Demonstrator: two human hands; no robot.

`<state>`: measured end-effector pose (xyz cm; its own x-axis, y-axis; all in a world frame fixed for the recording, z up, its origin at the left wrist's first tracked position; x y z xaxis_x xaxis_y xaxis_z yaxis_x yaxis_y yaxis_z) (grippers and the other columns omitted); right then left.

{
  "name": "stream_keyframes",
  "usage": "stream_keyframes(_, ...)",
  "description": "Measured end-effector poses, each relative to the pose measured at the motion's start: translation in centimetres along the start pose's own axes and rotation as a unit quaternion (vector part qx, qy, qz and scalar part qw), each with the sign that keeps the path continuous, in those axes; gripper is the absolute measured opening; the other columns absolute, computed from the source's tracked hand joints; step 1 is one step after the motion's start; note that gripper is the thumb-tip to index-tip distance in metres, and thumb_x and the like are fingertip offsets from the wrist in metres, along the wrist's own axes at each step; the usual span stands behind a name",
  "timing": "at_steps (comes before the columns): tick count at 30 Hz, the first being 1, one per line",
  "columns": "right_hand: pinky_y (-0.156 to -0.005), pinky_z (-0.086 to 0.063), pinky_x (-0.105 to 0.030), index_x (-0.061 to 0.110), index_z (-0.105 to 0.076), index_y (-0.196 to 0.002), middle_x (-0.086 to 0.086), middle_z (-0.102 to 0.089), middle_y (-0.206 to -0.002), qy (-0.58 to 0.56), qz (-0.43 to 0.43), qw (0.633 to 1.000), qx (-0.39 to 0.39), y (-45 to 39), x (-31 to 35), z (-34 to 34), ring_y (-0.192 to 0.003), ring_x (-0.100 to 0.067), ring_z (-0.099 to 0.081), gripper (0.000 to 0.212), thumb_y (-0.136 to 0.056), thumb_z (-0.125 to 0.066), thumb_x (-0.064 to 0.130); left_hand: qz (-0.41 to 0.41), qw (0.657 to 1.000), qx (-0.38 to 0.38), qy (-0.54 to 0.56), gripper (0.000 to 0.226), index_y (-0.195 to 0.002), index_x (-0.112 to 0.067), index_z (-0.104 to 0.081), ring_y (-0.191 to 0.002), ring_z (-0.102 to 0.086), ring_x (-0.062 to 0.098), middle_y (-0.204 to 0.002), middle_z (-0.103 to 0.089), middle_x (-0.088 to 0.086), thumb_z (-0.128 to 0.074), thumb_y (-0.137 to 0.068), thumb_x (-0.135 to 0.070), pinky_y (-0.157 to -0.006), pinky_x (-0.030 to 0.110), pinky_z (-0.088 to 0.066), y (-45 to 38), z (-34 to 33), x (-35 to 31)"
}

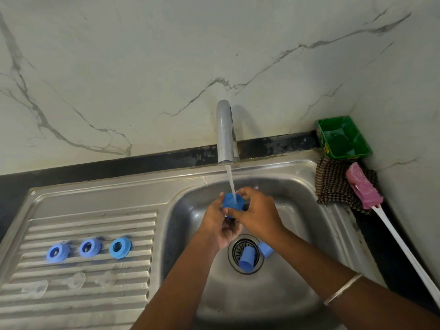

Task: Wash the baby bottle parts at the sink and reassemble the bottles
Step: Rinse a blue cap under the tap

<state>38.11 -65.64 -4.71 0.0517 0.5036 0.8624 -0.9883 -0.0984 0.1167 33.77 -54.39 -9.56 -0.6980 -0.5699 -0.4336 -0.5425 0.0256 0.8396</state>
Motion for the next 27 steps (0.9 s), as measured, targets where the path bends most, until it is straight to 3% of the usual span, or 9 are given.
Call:
stream_keyframes(2, -0.075, -0.049, -0.012, 0.022, -0.067, -0.112, 0.009, -0.07, -0.1, -0.01, -0.007, 1.0, 0.009, -0.2, -0.2, 0.3, -0.09, -0.003, -0.065, 0.044, -0.075, -0.084, 0.04, -0.007, 1.0, 0.025, 0.014, 0.046, -0.113, -0.002, -0.067, -0.058, -0.065, 0.012, -0.077, -0.071, 0.01, -0.063, -0.094, -0.043, -0.052, 0.02, -0.056, -0.3, -0.4, -0.5)
stream_keyframes(6, -0.083, -0.055, -0.034, 0.019, -0.066, -0.114, 0.0, -0.069, -0.105, -0.068, -0.026, 0.997, -0.022, -2.4, 0.8, 2.6, -0.098, -0.016, -0.066, 0.026, -0.091, -0.068, 0.033, -0.05, 0.997, -0.024, -0.062, 0.038, -0.104, -0.003, -0.062, -0.055, -0.067, 0.018, -0.069, -0.073, 0.014, -0.072, -0.089, -0.037, -0.044, 0.02, -0.053, -0.5, 0.1, -1.7)
stream_keyframes(8, -0.086, -0.053, -0.032, 0.023, -0.065, -0.122, -0.001, -0.07, -0.112, -0.031, -0.006, 0.998, -0.06, -4.2, 2.7, 4.1, -0.103, -0.02, -0.066, 0.029, -0.095, -0.063, 0.034, -0.05, 0.992, -0.047, -0.106, 0.037, -0.101, -0.004, -0.061, -0.056, -0.068, 0.019, -0.066, -0.073, 0.013, -0.074, -0.087, -0.036, -0.043, 0.02, -0.052, -0.7, 0.3, -1.9)
stream_keyframes(10, -0.093, -0.048, -0.029, 0.024, -0.06, -0.133, -0.003, -0.067, -0.125, 0.032, 0.043, 0.998, -0.027, -6.2, 5.2, 4.2, -0.112, -0.02, -0.063, 0.039, -0.096, -0.062, 0.034, -0.051, 0.984, -0.06, -0.162, 0.042, -0.1, -0.005, -0.063, -0.054, -0.066, 0.018, -0.065, -0.073, 0.011, -0.078, -0.083, -0.04, -0.043, 0.019, -0.051, -0.7, 0.3, -2.3)
stream_keyframes(12, -0.09, -0.049, -0.029, 0.017, -0.063, -0.131, -0.009, -0.068, -0.12, 0.09, 0.067, 0.993, 0.022, -7.8, 7.0, 3.6, -0.107, -0.022, -0.063, 0.04, -0.093, -0.065, 0.03, -0.074, 0.968, -0.077, -0.226, 0.045, -0.101, -0.007, -0.061, -0.054, -0.065, 0.018, -0.076, -0.072, 0.012, -0.081, -0.079, -0.042, -0.042, 0.019, -0.047, -0.7, 0.2, -2.9)
stream_keyframes(15, -0.077, -0.047, -0.032, 0.005, -0.067, -0.113, -0.016, -0.069, -0.105, 0.17, 0.061, 0.983, 0.031, -9.1, 8.4, 3.0, -0.099, -0.031, -0.065, 0.029, -0.092, -0.067, 0.024, -0.158, 0.923, -0.113, -0.332, 0.048, -0.098, -0.015, -0.053, -0.07, -0.065, 0.022, -0.096, -0.066, 0.009, -0.088, -0.072, -0.036, -0.047, 0.024, -0.051, -0.6, 0.2, -4.5)
stream_keyframes(17, -0.077, -0.049, -0.035, 0.001, -0.065, -0.112, -0.019, -0.068, -0.104, 0.222, 0.069, 0.973, 0.019, -9.5, 9.1, 2.8, -0.098, -0.034, -0.066, 0.029, -0.092, -0.069, 0.022, -0.226, 0.878, -0.123, -0.405, 0.046, -0.09, -0.021, -0.053, -0.075, -0.064, 0.018, -0.093, -0.066, 0.002, -0.092, -0.067, -0.03, -0.062, 0.033, -0.058, -0.4, -0.3, -5.5)
stream_keyframes(20, -0.074, -0.045, -0.029, 0.0, -0.065, -0.115, -0.018, -0.069, -0.105, 0.241, 0.078, 0.967, 0.003, -10.1, 9.4, 2.6, -0.097, -0.033, -0.068, 0.031, -0.092, -0.069, 0.019, -0.284, 0.813, -0.122, -0.494, 0.049, -0.087, -0.029, -0.054, -0.075, -0.06, 0.005, -0.085, -0.061, -0.012, -0.094, -0.059, -0.026, -0.06, 0.02, -0.046, 0.4, -1.2, -6.2)
stream_keyframes(27, -0.072, -0.041, -0.028, 0.011, -0.065, -0.094, -0.009, -0.067, -0.092, 0.175, 0.054, 0.983, 0.019, -10.7, 7.8, 3.7, -0.09, -0.028, -0.064, 0.024, -0.101, -0.049, 0.028, -0.316, 0.762, -0.112, -0.554, 0.046, -0.085, -0.031, -0.054, -0.088, -0.063, 0.014, -0.094, -0.063, -0.011, -0.087, -0.062, -0.01, -0.078, 0.035, -0.056, 1.9, -1.8, -4.9)
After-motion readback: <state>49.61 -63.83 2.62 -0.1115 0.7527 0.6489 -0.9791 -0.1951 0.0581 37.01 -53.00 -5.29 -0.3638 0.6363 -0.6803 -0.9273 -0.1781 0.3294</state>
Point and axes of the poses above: each hand's wrist, its own y-axis away from the middle knuckle, its own z-axis out of the back of the hand, x = y × z, the point moved 8 cm from there along -y, towards the middle knuckle
